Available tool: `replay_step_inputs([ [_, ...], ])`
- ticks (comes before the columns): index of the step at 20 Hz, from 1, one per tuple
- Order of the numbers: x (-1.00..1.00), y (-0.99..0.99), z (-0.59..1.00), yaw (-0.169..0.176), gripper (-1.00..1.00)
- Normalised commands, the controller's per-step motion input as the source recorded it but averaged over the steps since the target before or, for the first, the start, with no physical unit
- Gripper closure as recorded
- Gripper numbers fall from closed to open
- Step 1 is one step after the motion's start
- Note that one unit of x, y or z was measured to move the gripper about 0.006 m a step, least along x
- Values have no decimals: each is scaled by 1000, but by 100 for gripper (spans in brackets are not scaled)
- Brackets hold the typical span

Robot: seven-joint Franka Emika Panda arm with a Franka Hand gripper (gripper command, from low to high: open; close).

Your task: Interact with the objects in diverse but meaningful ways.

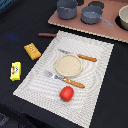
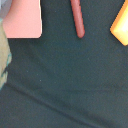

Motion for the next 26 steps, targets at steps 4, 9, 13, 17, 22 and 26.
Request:
replay_step_inputs([
  [4,19,-142,-396,-1,-100],
  [9,0,-234,-540,0,-100],
  [13,-51,-273,-636,0,-100],
  [17,-123,-368,-471,0,-100],
  [22,-218,-207,-555,3,-100],
  [26,-286,9,-512,19,-100],
])
